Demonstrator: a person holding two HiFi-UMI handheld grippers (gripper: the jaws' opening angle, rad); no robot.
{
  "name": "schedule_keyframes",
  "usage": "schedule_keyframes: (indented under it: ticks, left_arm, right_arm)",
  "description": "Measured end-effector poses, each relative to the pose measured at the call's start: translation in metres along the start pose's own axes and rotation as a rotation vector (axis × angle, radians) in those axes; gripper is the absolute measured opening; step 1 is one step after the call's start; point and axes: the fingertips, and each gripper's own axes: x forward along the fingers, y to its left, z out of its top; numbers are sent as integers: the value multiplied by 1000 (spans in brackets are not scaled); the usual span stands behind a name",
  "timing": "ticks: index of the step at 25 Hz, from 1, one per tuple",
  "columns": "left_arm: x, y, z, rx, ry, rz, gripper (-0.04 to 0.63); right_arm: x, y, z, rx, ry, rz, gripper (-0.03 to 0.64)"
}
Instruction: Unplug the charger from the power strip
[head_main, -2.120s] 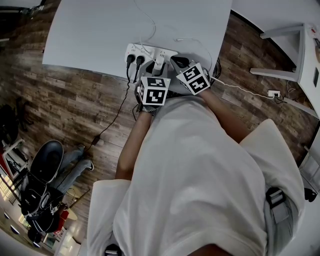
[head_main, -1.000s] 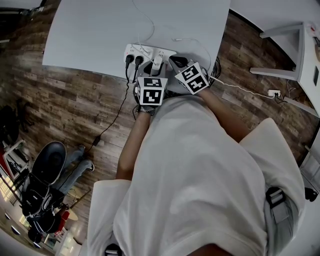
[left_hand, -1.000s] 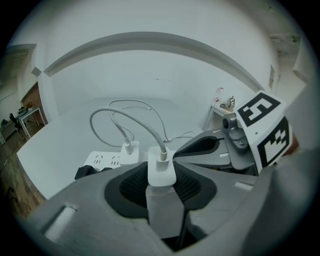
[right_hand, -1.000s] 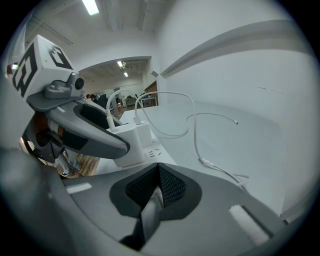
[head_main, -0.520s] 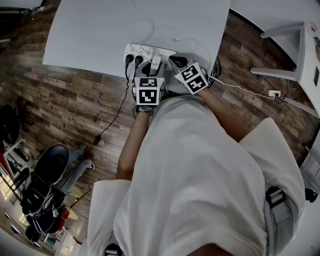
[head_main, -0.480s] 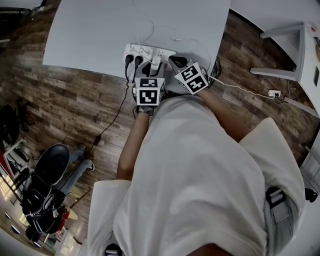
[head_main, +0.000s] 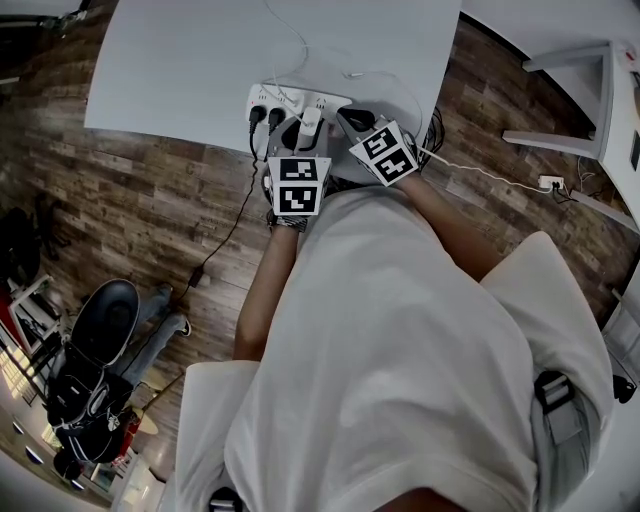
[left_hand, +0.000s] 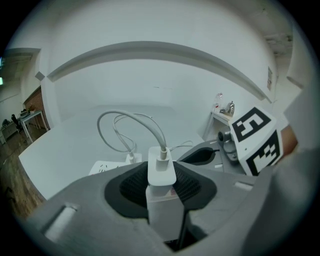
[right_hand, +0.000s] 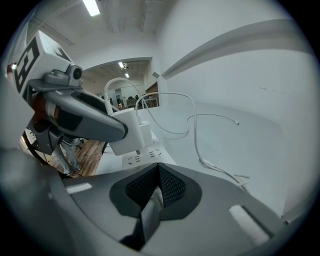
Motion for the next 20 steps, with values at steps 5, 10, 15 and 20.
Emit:
schedule_keyframes:
  ticks: [5,10,15,20]
  left_arm:
    - [1,0,6,-16,-4,-16,144]
    - [5,-9,5,-92,-21,-67,144]
    - [1,-16,6,-182,-43,-149,144]
    - [4,-31,8,-276,-66,-253,144]
  right_arm:
    - [0,0,2,7,1,2,3]
    - [-1,-2,-2,23,-2,26,3]
    - [-11,-5,5,98,-77,59,2]
    - [-23,-25,15,135,-127,5,2]
